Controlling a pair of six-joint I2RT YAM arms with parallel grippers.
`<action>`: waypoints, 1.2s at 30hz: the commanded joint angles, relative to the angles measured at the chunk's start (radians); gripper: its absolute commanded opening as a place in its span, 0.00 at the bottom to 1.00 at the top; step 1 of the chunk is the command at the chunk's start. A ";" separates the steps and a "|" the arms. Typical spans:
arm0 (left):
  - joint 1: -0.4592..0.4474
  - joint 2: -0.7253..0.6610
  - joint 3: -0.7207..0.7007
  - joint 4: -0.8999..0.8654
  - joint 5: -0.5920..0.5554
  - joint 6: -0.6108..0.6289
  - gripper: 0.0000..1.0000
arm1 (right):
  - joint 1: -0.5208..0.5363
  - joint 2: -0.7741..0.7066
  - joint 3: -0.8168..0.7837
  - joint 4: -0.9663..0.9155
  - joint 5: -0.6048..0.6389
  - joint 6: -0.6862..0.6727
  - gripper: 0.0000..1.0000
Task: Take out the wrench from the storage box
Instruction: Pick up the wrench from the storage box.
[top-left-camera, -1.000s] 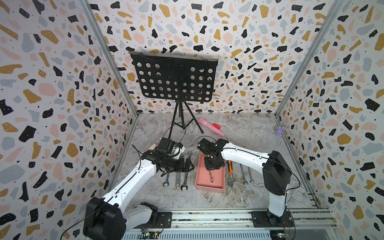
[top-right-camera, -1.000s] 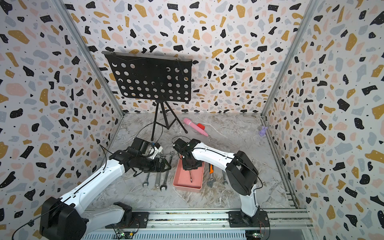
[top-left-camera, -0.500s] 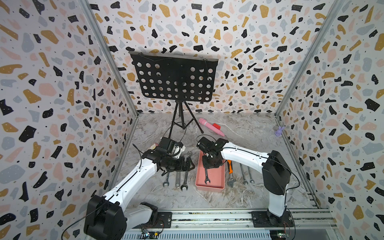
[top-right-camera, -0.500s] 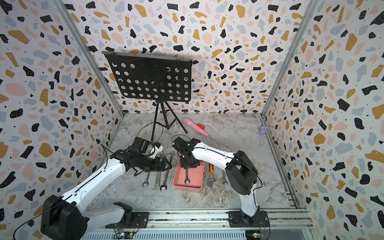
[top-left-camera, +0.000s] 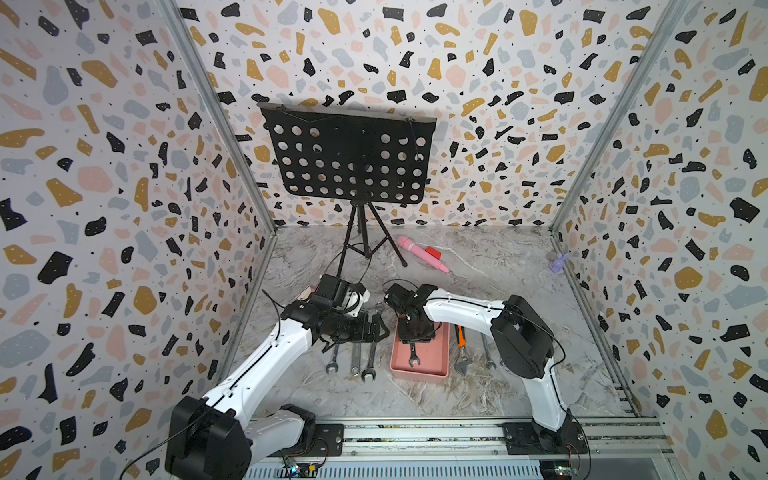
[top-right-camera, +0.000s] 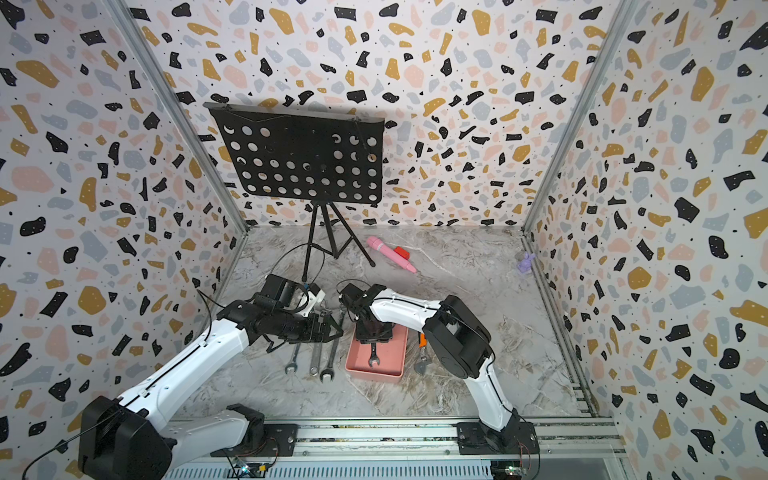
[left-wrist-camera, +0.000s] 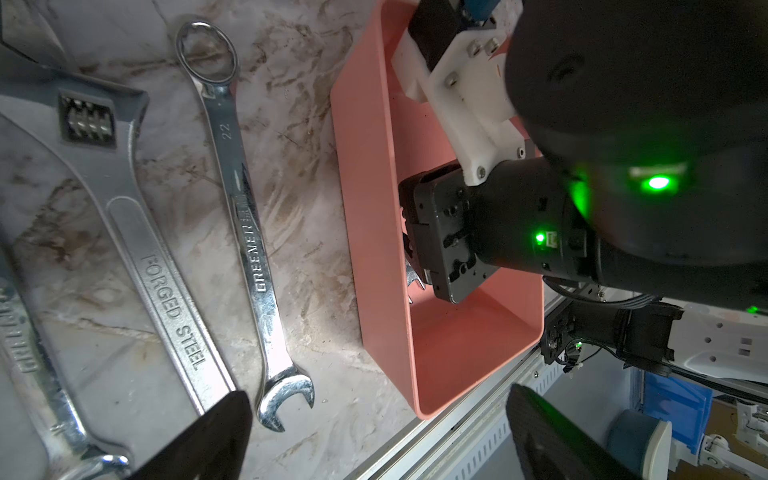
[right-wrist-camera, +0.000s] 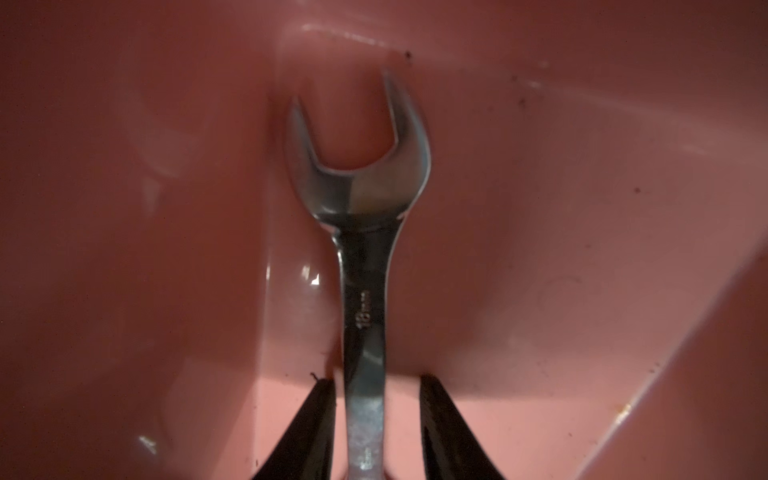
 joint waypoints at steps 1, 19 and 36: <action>0.004 -0.017 -0.003 0.001 -0.003 0.012 0.99 | 0.006 0.017 0.021 -0.065 0.050 0.046 0.37; 0.005 -0.022 -0.013 -0.007 -0.017 0.026 0.99 | -0.054 -0.006 -0.076 -0.051 -0.027 0.055 0.28; 0.005 -0.014 -0.014 -0.008 -0.014 0.028 0.99 | -0.051 0.006 -0.051 -0.061 -0.038 0.063 0.00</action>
